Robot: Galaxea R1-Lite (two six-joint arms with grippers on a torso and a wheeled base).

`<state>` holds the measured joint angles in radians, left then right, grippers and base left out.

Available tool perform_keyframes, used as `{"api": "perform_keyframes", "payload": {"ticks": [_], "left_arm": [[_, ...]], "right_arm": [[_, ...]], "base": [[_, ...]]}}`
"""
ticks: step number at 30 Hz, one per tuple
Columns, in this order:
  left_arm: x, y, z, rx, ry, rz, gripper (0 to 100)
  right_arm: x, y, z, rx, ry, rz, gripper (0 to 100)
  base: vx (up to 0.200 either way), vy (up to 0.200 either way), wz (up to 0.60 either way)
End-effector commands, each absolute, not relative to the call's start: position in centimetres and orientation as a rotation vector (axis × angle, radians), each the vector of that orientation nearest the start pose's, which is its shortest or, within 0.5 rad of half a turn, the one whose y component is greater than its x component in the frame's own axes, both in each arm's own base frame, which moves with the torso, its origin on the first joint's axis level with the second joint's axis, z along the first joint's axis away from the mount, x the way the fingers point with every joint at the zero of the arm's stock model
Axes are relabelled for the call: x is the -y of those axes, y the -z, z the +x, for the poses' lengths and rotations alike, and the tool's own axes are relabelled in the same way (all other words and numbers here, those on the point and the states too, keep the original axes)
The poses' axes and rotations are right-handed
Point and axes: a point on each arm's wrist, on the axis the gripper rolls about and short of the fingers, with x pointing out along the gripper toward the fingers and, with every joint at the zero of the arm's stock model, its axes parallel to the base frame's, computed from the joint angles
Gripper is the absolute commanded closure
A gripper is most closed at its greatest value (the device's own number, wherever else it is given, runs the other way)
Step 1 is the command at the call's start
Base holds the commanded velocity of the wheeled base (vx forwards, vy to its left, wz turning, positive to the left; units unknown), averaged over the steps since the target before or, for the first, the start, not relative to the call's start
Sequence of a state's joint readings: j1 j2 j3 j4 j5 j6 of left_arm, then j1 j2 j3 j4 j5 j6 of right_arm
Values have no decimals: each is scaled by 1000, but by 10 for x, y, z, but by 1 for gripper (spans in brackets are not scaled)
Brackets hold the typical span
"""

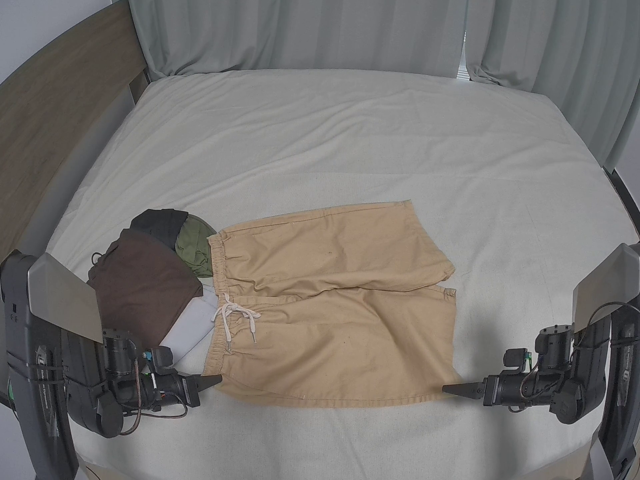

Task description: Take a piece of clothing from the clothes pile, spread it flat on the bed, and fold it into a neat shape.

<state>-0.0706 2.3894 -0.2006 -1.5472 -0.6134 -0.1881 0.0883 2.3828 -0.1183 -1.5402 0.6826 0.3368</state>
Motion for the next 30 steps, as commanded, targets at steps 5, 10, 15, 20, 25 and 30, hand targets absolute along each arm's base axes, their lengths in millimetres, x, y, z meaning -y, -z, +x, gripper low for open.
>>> {"api": "perform_keyframes", "payload": {"ticks": [5,10,15,20,25,30], "left_arm": [[31,40,257,-692,600,-351,100],[31,40,257,-692,600,-351,100],[31,40,257,-692,600,-351,100],[31,40,257,-690,601,-350,100],[31,39,258,-686,602,-351,100],[31,26,258,-649,617,-364,100]], "right_arm": [[-38,40,240,-842,-597,592,0],[-38,40,240,-842,-595,593,0],[-37,40,239,-846,-592,594,100],[-37,40,238,-848,-591,594,100],[-36,40,238,-845,-587,596,100],[-32,29,235,-813,-581,587,100]], "base": [[0,0,0],[0,0,0],[0,0,0],[0,0,0],[0,0,0],[0,0,0]]}}
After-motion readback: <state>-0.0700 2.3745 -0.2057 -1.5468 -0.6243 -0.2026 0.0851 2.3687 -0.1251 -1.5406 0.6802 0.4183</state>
